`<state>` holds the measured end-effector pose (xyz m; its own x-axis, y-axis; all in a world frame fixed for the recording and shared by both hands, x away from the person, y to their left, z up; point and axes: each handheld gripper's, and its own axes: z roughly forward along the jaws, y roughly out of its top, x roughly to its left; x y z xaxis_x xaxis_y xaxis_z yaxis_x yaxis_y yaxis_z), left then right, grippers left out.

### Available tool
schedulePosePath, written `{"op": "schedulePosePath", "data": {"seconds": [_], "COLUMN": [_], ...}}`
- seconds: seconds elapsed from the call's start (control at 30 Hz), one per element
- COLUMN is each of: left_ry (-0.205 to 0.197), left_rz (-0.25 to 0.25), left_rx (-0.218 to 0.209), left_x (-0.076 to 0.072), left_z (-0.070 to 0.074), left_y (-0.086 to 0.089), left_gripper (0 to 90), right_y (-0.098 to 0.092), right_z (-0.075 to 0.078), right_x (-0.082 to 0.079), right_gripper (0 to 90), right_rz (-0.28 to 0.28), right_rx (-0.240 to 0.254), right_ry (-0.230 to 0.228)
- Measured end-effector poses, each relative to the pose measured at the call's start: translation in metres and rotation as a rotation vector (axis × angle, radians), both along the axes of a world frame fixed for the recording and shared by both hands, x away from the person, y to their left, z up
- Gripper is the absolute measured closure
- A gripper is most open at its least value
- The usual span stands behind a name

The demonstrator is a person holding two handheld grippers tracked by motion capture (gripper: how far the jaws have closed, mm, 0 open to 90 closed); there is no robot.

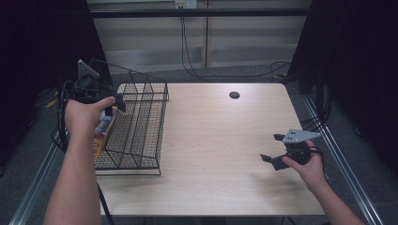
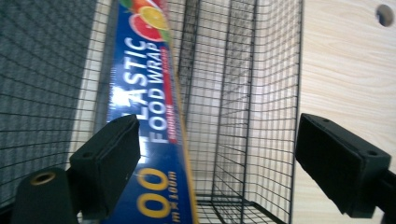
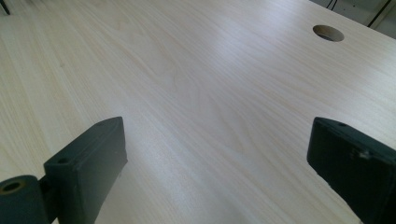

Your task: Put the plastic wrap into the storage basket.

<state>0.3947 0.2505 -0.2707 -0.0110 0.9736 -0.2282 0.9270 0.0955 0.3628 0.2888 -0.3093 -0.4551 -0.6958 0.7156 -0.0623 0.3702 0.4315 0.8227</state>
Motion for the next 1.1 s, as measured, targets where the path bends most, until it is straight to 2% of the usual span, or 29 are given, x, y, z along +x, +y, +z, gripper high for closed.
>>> {"op": "schedulePosePath", "data": {"seconds": [0.2, 0.4, 0.47, 0.5, 0.53, 0.57, 0.77, 0.93, 0.97, 1.1], "left_ry": [-0.016, -0.046, -0.048, -0.043, -0.057, -0.057, -0.067, -0.073, -0.078, -0.075], "left_rz": [-0.03, -0.11, -0.121, -0.135, -0.153, -0.153, -0.223, -0.258, -0.279, -0.304], "left_rx": [-0.009, -0.007, -0.006, -0.011, -0.017, -0.017, -0.037, -0.044, -0.053, -0.069], "left_x": [-0.004, -0.01, -0.01, -0.011, -0.012, -0.012, -0.015, -0.018, -0.019, -0.021], "left_z": [0.001, 0.0, -0.001, -0.002, -0.004, -0.004, -0.01, -0.015, -0.018, -0.025], "left_y": [-0.01, -0.032, -0.035, -0.039, -0.046, -0.046, -0.066, -0.076, -0.082, -0.089], "left_gripper": [12.2, 11.5, 11.4, 11.4, 11.5, 11.4, 10.9, 10.9, 10.8, 10.8], "right_y": [0.0, 0.0, 0.0, 0.001, 0.001, 0.001, 0.001, 0.002, 0.002, 0.003], "right_z": [0.001, 0.0, 0.0, 0.001, 0.001, 0.002, 0.001, 0.001, 0.001, 0.0], "right_x": [-0.001, -0.001, -0.001, -0.001, -0.001, -0.002, -0.001, -0.001, -0.002, -0.002], "right_gripper": [4.5, 4.5, 4.5, 4.5, 4.5, 4.5, 4.5, 4.5, 4.5, 4.6], "right_rz": [-0.004, 0.006, 0.006, 0.008, 0.01, 0.006, 0.004, 0.011, 0.009, 0.008], "right_rx": [0.0, 0.003, 0.003, 0.004, 0.002, 0.001, -0.003, -0.003, -0.003, -0.004], "right_ry": [-0.004, 0.004, 0.003, 0.003, 0.0, -0.002, -0.006, -0.002, 0.001, 0.0]}}
